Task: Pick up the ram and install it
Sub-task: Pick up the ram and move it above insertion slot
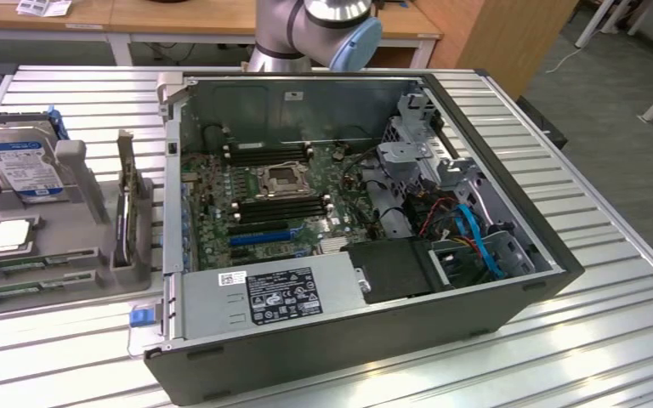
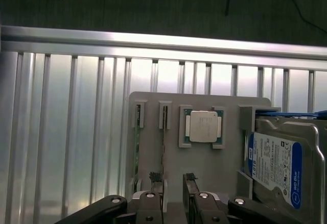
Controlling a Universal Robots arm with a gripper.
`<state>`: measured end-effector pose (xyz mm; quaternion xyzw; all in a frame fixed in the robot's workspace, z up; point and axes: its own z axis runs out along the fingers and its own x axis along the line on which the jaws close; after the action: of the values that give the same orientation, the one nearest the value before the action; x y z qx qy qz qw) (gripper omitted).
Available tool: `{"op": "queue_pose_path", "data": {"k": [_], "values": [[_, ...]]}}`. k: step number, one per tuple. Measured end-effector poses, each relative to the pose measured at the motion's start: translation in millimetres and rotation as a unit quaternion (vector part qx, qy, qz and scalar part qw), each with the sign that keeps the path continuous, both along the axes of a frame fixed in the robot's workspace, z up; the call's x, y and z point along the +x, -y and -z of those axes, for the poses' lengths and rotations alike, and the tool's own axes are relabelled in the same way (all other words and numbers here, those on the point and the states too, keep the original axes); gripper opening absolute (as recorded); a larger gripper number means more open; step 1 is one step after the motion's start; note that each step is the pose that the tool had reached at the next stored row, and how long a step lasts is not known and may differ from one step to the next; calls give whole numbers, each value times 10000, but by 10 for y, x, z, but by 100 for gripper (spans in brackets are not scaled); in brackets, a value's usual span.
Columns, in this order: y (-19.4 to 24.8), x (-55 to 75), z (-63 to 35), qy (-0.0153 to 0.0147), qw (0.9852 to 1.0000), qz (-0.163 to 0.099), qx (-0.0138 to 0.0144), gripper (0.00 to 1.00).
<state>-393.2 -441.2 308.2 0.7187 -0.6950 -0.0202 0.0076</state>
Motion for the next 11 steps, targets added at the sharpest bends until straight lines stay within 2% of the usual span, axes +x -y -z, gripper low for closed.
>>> {"op": "queue_pose_path", "data": {"k": [11], "values": [[0, 0, 100, 0, 10000, 0, 0, 30]]}}
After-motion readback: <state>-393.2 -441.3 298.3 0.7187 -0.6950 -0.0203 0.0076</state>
